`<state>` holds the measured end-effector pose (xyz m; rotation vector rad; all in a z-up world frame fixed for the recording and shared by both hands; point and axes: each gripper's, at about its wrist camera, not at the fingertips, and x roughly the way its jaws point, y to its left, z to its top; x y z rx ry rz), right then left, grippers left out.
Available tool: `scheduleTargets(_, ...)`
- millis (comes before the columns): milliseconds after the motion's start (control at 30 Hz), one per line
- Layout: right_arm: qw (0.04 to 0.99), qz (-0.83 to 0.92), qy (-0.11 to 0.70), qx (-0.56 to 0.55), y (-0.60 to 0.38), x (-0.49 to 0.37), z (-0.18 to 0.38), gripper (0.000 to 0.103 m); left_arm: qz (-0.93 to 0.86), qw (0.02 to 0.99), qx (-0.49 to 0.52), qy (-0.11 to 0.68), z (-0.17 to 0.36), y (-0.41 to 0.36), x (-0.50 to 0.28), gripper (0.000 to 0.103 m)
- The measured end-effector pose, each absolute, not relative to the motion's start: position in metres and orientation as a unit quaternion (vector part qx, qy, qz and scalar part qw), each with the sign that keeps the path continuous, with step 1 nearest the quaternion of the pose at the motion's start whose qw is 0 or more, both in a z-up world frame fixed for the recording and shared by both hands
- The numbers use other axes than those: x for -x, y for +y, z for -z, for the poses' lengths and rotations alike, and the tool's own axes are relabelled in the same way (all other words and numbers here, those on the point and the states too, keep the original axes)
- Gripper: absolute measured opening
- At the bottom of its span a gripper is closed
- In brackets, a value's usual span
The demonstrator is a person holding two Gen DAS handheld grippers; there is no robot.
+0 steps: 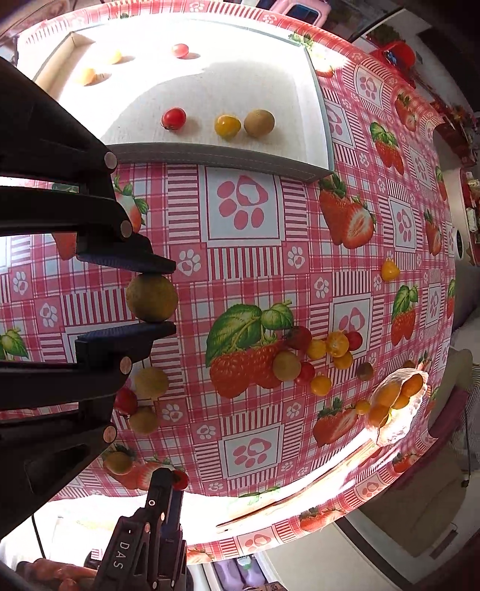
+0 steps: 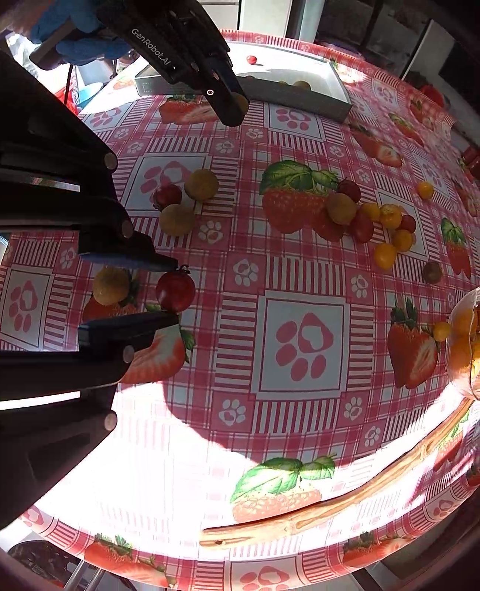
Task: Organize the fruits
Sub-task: 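Carry the olive-green fruit and red tomato over the white tray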
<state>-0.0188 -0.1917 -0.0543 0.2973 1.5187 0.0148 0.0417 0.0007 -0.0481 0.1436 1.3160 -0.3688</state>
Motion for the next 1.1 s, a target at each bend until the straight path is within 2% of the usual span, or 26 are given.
scheduleTargets(533, 0.734, -0.063, 0.670, -0.091, -0.128, -0.025, 0.027, 0.024, 0.117, 0.799, -0.021, 0.590, 0.029, 0.067, -0.035, 0.028)
scheduleTargets(1100, 0.715, -0.191, 0.671, -0.032, 0.004, -0.084, 0.015, 0.024, -0.009, 0.812, 0.024, 0.583, 0.040, 0.183, -0.043, 0.028)
